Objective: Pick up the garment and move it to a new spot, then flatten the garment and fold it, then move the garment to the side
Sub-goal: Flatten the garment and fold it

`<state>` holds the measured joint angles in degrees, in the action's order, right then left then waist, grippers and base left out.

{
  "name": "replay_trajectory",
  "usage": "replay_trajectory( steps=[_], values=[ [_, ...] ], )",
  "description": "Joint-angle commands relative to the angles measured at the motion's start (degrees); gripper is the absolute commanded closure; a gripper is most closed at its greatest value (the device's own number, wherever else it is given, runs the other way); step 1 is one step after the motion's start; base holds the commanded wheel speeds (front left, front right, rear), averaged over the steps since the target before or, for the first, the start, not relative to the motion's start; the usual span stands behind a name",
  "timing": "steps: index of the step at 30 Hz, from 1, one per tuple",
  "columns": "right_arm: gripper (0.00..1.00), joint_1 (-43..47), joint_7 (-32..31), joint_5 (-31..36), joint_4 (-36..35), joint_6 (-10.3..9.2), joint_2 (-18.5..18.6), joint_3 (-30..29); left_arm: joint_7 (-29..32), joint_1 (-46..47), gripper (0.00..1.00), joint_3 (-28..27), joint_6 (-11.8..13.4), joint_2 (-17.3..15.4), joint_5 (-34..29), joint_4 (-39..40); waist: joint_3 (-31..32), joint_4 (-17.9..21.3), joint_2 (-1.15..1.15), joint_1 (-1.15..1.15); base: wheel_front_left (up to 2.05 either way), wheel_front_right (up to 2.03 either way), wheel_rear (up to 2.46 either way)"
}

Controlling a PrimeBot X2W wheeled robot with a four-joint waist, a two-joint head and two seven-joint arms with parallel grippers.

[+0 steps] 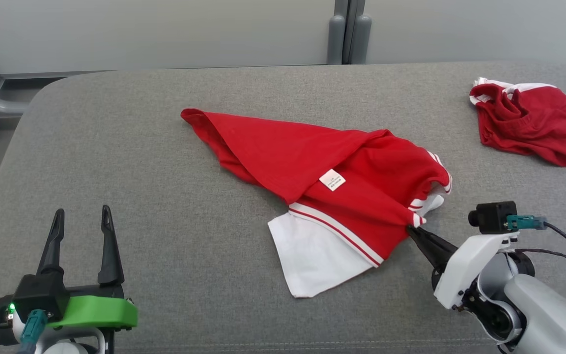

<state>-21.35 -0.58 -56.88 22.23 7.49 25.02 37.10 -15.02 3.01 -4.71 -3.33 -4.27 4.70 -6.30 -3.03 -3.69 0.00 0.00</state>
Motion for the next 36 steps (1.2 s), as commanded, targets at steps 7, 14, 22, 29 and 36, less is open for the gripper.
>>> replay_trajectory(
  steps=[7, 14, 22, 29, 36],
  values=[
    [1.0, 3.6, -4.5, 1.5, -4.7, 0.0, 5.6, -5.5, -0.1, -0.8, 0.0, -0.4, -0.3, 0.1, -0.3, 0.3, -0.1, 0.7, 0.0, 0.0, 0.0, 0.0, 0.0],
    [1.0, 3.3, -9.2, 9.2, -2.5, 0.0, 8.9, -15.1, -0.1, 0.2, 0.0, 0.0, -0.5, 0.3, -0.4, 0.0, -0.4, 0.4, 0.0, 0.0, 0.0, 0.0, 0.0],
    [1.0, 2.9, -12.5, 17.9, -0.4, -0.01, 6.8, -19.2, -0.1, 0.2, 0.0, 0.1, -0.6, 0.5, -0.4, -0.1, -0.5, -0.8, 0.0, 0.0, 0.0, 0.0, 0.0],
    [0.65, 3.5, -14.3, 22.4, 2.5, -0.01, 4.2, -21.6, -0.1, 0.3, 0.0, -0.1, -0.6, 0.6, -0.2, -0.2, -0.8, -0.8, 0.0, 0.0, 0.0, 0.0, 0.0],
    [0.0, 3.1, -10.9, 27.1, 1.4, -0.01, 2.5, -26.5, -0.1, 0.6, 0.0, -0.4, -0.5, 0.6, -0.6, 0.0, -1.0, 0.7, 0.0, 0.0, 0.0, 0.0, 0.0]
  ],
)
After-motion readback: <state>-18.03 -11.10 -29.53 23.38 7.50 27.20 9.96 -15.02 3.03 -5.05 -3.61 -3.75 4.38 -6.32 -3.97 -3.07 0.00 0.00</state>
